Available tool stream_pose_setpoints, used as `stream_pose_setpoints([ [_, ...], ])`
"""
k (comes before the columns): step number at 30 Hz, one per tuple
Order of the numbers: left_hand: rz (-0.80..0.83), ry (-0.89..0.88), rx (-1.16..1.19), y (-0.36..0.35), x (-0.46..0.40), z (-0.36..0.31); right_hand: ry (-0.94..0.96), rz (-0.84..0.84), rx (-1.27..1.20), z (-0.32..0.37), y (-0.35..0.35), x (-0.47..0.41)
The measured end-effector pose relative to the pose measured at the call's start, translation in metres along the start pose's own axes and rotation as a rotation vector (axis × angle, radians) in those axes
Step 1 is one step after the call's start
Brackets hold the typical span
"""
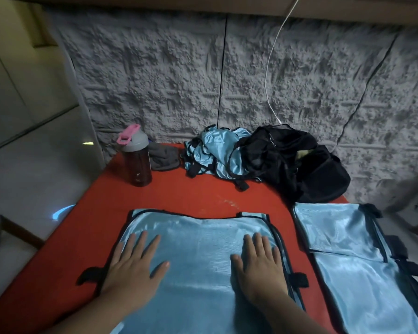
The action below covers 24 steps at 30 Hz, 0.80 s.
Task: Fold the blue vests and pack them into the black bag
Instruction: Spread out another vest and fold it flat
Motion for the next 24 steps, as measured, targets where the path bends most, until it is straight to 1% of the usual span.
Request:
stream_pose_setpoints([
  [2,0.036,0.004,0.029,0.005,0.000,-0.005,0.044,-0.001,-0.050,-0.001,0.008,-0.007],
  [4,-0.013,0.020,0.119,0.024,-0.008,-0.012,0.075,-0.017,-0.173,-0.006,0.030,-0.020],
  [6,-0.175,0.027,0.200,0.044,-0.022,-0.011,0.083,-0.110,-0.245,-0.013,0.056,-0.034],
  [8,-0.318,0.020,0.264,0.054,-0.040,-0.001,0.046,-0.202,-0.194,-0.023,0.075,-0.046],
  [9,-0.334,0.029,0.281,0.055,-0.051,0.007,0.021,-0.201,-0.150,-0.029,0.076,-0.054],
  [10,-0.315,0.042,0.280,0.054,-0.063,0.014,0.008,-0.176,-0.113,-0.031,0.074,-0.061],
  [12,-0.224,0.055,0.259,0.049,-0.083,0.026,0.005,-0.142,-0.043,-0.035,0.063,-0.073],
  [15,-0.101,0.097,0.222,0.047,-0.104,0.041,-0.026,-0.179,0.028,-0.042,0.057,-0.090],
  [19,-0.055,0.128,0.274,0.055,-0.112,0.045,-0.096,-0.153,0.086,-0.053,0.058,-0.109],
  [22,-0.027,0.131,0.272,0.060,-0.116,0.041,-0.133,-0.112,0.023,-0.059,0.060,-0.115],
  [24,0.003,0.101,0.273,0.063,-0.119,0.039,-0.135,-0.085,-0.003,-0.059,0.060,-0.115],
])
Point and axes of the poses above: each hand's wrist, its own x-axis away from the middle knuckle, its own y-axis out of the back of the hand, z = x × y, the point moved 7 cm from there along -x, towards the middle knuckle, and after that the axes turned 1 degree about x, right-handed, at the moved point
